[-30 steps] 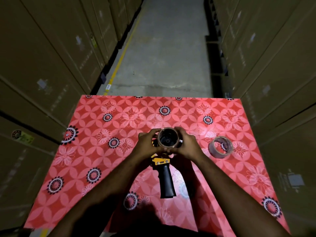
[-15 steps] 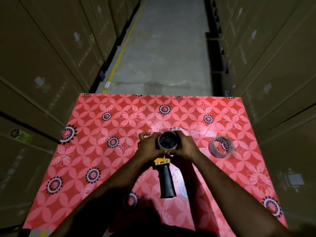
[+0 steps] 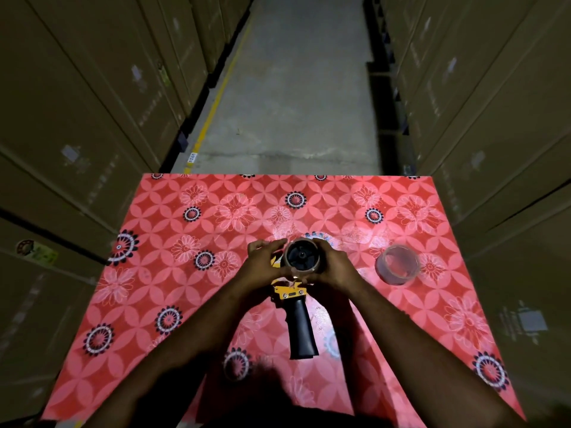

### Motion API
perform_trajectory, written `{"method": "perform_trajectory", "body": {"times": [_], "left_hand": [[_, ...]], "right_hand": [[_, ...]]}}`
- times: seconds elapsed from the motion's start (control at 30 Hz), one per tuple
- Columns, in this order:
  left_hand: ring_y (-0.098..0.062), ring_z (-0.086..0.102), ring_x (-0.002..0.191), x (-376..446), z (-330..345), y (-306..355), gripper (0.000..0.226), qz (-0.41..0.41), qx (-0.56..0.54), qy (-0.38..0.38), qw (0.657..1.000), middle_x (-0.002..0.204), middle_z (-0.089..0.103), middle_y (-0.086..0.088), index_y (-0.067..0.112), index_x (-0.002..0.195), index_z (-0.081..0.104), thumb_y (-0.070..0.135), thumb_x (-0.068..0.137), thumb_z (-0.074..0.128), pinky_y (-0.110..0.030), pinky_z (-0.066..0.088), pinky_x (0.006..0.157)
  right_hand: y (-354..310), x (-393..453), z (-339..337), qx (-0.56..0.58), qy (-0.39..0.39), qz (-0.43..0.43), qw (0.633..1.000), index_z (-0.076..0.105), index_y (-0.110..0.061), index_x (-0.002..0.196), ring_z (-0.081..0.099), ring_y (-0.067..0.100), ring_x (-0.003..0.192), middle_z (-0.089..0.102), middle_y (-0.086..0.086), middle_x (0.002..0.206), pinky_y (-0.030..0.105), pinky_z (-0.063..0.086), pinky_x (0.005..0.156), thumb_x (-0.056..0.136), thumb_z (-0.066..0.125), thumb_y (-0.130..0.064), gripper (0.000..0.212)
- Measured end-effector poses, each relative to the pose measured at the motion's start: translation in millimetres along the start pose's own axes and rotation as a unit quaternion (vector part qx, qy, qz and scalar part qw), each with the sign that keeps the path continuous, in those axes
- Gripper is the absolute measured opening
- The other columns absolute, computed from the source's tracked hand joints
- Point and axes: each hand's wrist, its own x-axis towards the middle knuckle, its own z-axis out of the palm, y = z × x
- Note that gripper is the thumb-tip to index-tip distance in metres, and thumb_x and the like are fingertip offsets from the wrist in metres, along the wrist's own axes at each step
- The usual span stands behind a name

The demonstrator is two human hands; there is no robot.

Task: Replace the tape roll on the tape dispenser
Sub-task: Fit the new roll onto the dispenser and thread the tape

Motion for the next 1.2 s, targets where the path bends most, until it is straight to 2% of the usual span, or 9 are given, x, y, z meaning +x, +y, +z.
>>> {"method": "perform_trajectory", "body": {"times": [0.1, 0.23, 0.3, 0.37, 0.6, 0.7, 0.83, 0.97, 1.2], "left_hand": [[-0.023, 0.067, 0.110, -20, -12, -6, 0.054, -0.003, -0.101, 0.053, 0.994, 0.141, 0.055, 0.000, 0.047, 0.132, 0.061, 0.012, 0.092, 0.071, -0.041, 0.062, 0.080], [-0.012, 0.070, 0.099, -55, -23, -31, 0.027, 0.053, 0.010, 0.175, 0.983, 0.116, 0.066, 0.009, 0.042, 0.113, 0.070, 0.024, 0.094, 0.062, -0.045, 0.062, 0.087], [-0.007, 0.070, 0.090, -69, -20, -44, 0.019, 0.064, 0.082, 0.189, 0.976, 0.102, 0.070, 0.012, 0.039, 0.102, 0.074, 0.027, 0.093, 0.062, -0.045, 0.062, 0.080], [-0.004, 0.069, 0.081, -76, -16, -52, 0.020, 0.076, 0.134, 0.194, 0.969, 0.096, 0.069, 0.012, 0.041, 0.102, 0.074, 0.030, 0.092, 0.062, -0.043, 0.062, 0.074], [-0.002, 0.063, 0.087, -78, -10, -54, 0.035, 0.137, 0.278, 0.177, 0.934, 0.088, 0.051, 0.035, 0.048, 0.122, 0.065, 0.043, 0.087, 0.066, -0.032, 0.057, 0.077], [-0.007, 0.058, 0.091, -75, -11, -52, 0.027, 0.164, 0.318, 0.190, 0.914, 0.087, 0.058, 0.028, 0.042, 0.113, 0.072, 0.037, 0.087, 0.070, -0.029, 0.048, 0.073], [-0.006, 0.048, 0.092, -70, -10, -50, 0.016, 0.183, 0.369, 0.201, 0.889, 0.091, 0.062, 0.019, 0.036, 0.098, 0.075, 0.041, 0.086, 0.066, -0.026, 0.035, 0.067], [-0.009, 0.044, 0.090, -72, -4, -47, 0.013, 0.161, 0.356, 0.193, 0.900, 0.086, 0.048, 0.017, 0.029, 0.075, 0.064, 0.038, 0.081, 0.072, -0.029, 0.040, 0.066], [0.003, 0.053, 0.083, -89, -5, -53, 0.027, 0.132, 0.277, 0.186, 0.933, 0.078, 0.058, 0.017, 0.033, 0.075, 0.069, 0.046, 0.095, 0.056, -0.035, 0.051, 0.070]], "right_hand": [[1, -12, 1, 0.004, -0.002, 0.021, 1.000, 0.032, -0.021, 0.153, 0.056, 0.009, 0.118, 0.060, -0.016, 0.123, 0.011, 0.039, 0.085, 0.069, 0.090, -0.028, 0.103], [5, -46, 19, -0.008, 0.122, 0.061, 0.991, 0.045, -0.011, 0.141, 0.059, 0.024, 0.119, 0.056, 0.009, 0.131, 0.021, 0.039, 0.088, 0.086, 0.076, -0.019, 0.064], [3, -68, 34, -0.005, 0.121, 0.060, 0.991, 0.051, -0.012, 0.132, 0.059, 0.022, 0.111, 0.050, 0.005, 0.119, 0.003, 0.036, 0.080, 0.088, 0.073, -0.019, 0.050], [0, -86, 51, -0.016, 0.097, 0.050, 0.994, 0.052, -0.013, 0.130, 0.057, 0.016, 0.101, 0.046, 0.001, 0.114, 0.000, 0.036, 0.076, 0.090, 0.071, -0.028, 0.046], [-17, -108, 79, -0.025, 0.060, 0.056, 0.996, 0.039, -0.022, 0.141, 0.054, 0.020, 0.115, 0.057, 0.005, 0.124, 0.030, 0.044, 0.084, 0.080, 0.072, -0.034, 0.070], [-24, -110, 81, -0.019, 0.075, 0.072, 0.994, 0.038, -0.025, 0.140, 0.060, 0.021, 0.113, 0.061, 0.004, 0.125, 0.035, 0.051, 0.086, 0.079, 0.073, -0.033, 0.071], [-29, -114, 86, -0.024, 0.094, 0.071, 0.993, 0.037, -0.028, 0.138, 0.065, 0.025, 0.104, 0.068, 0.004, 0.118, 0.031, 0.044, 0.073, 0.082, 0.067, -0.031, 0.064], [-36, -119, 90, -0.019, 0.113, 0.075, 0.991, 0.038, -0.034, 0.131, 0.066, 0.026, 0.095, 0.070, 0.003, 0.107, 0.036, 0.051, 0.071, 0.079, 0.058, -0.031, 0.055], [-41, -122, 96, -0.010, 0.124, 0.090, 0.988, 0.037, -0.040, 0.129, 0.065, 0.023, 0.091, 0.069, -0.003, 0.104, 0.032, 0.044, 0.065, 0.079, 0.059, -0.029, 0.055]]}}
